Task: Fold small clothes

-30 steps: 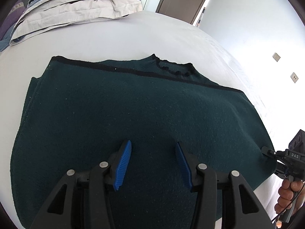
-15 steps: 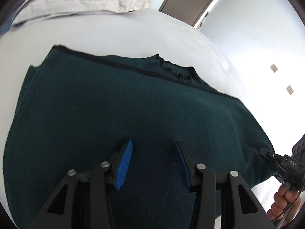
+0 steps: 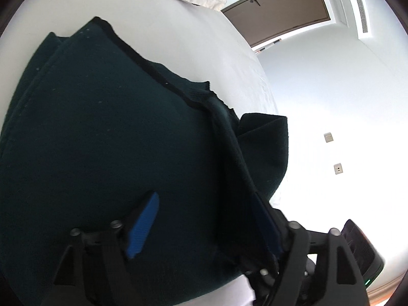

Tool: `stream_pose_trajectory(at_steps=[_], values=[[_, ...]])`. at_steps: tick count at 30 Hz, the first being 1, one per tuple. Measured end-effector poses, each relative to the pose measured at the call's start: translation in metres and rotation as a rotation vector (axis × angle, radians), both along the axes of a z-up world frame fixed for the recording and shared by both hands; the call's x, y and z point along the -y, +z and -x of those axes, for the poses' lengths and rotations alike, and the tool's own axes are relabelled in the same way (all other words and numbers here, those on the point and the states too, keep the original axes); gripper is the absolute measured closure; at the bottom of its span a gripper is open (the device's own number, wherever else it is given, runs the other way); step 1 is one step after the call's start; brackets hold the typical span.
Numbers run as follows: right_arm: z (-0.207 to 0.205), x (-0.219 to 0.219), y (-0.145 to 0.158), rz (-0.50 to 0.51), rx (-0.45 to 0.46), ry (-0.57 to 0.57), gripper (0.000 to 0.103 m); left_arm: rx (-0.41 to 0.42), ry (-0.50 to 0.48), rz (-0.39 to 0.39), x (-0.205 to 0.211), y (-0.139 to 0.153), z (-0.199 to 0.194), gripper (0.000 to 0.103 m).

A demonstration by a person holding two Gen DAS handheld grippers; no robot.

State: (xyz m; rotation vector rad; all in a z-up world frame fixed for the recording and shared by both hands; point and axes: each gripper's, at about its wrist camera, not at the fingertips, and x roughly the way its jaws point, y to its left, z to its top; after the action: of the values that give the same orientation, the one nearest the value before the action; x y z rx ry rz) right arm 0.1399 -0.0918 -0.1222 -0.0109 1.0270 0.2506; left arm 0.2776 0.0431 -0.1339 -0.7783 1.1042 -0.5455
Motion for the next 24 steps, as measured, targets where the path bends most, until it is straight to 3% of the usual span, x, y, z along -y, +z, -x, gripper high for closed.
stream_pose_trajectory(at_steps=[10, 15, 22, 24], values=[[0.023, -0.015, 0.000, 0.188, 0.082, 0.119, 0.088, -0.056, -0.077, 0.034, 0.015, 0.005, -0.020, 0.018], [0.034, -0.026, -0.001, 0.246, 0.115, 0.160, 0.083, -0.060, -0.106, 0.001, 0.020, 0.012, -0.036, 0.018], [0.039, -0.045, 0.003, 0.279, 0.154, 0.232, 0.078, -0.077, -0.101, 0.049, 0.005, 0.004, -0.038, 0.016], [0.038, -0.044, 0.004, 0.256, 0.148, 0.218, 0.078, -0.072, -0.114, 0.027, 0.009, 0.007, -0.038, 0.016]])
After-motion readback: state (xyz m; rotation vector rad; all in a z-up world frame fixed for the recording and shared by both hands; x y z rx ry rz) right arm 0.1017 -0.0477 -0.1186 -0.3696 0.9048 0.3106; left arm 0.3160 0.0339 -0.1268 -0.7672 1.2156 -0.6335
